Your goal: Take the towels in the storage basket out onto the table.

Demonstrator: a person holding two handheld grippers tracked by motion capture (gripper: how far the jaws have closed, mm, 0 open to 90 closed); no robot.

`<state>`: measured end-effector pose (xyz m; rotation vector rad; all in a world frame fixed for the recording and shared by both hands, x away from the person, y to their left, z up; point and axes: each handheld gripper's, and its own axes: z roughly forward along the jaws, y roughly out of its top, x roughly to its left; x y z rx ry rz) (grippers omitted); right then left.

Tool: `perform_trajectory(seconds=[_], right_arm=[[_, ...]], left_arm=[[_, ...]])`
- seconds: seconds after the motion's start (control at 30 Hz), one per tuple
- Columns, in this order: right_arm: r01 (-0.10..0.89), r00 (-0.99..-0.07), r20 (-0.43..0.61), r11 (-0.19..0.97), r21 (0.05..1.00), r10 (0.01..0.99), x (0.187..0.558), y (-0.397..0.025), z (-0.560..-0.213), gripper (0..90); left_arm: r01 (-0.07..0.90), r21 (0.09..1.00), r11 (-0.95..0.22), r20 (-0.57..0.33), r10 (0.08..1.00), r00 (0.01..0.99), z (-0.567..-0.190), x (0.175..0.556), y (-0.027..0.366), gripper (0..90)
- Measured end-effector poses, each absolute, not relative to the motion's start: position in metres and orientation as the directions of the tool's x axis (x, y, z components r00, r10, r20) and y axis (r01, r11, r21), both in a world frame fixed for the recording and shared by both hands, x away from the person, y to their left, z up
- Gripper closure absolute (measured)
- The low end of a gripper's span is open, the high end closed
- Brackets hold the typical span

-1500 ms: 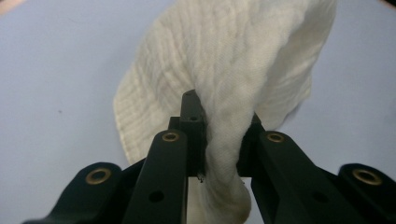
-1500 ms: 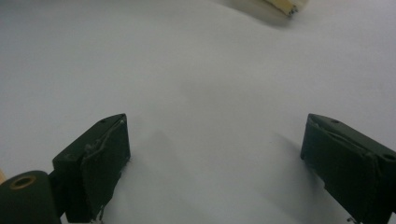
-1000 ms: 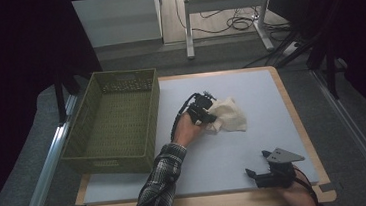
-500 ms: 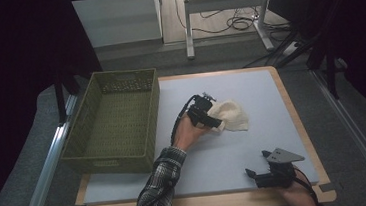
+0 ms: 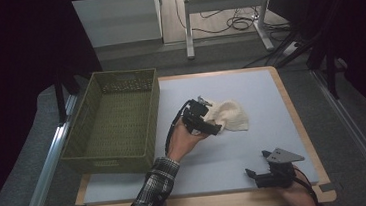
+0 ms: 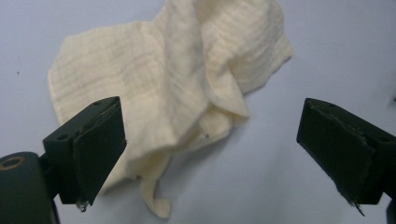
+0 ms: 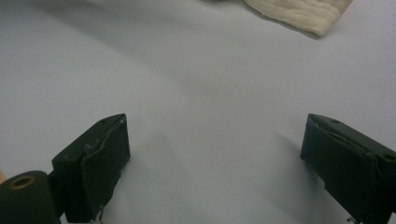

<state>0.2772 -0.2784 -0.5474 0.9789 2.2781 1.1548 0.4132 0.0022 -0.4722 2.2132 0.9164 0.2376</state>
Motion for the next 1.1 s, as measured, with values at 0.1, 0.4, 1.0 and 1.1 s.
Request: perform_trajectory(seconds=[0.1, 0.4, 1.0, 1.1], right_arm=[[0.403, -0.673, -0.041, 0.413, 0.817, 0.738, 0.277, -0.278, -0.547, 8.2], [0.404, -0.672, -0.043, 0.414, 0.816, 0.739, 0.277, -0.278, -0.547, 8.2], [0.441, -0.670, -0.049, 0.450, 0.777, 0.741, 0.279, -0.274, -0.541, 8.0], [0.446, -0.678, -0.044, 0.458, 0.769, 0.734, 0.281, -0.274, -0.540, 8.5]], left_arm=[[0.541, 0.687, -0.485, -0.100, 0.675, 0.731, -0.475, 0.406, 0.004, 8.2], [0.514, 0.721, -0.464, -0.074, 0.686, 0.724, -0.495, 0.378, 0.016, 8.5], [0.489, 0.760, -0.427, -0.026, 0.733, 0.680, -0.527, 0.367, 0.035, 23.7], [0.499, 0.752, -0.431, -0.016, 0.745, 0.667, -0.530, 0.372, 0.035, 32.7]])
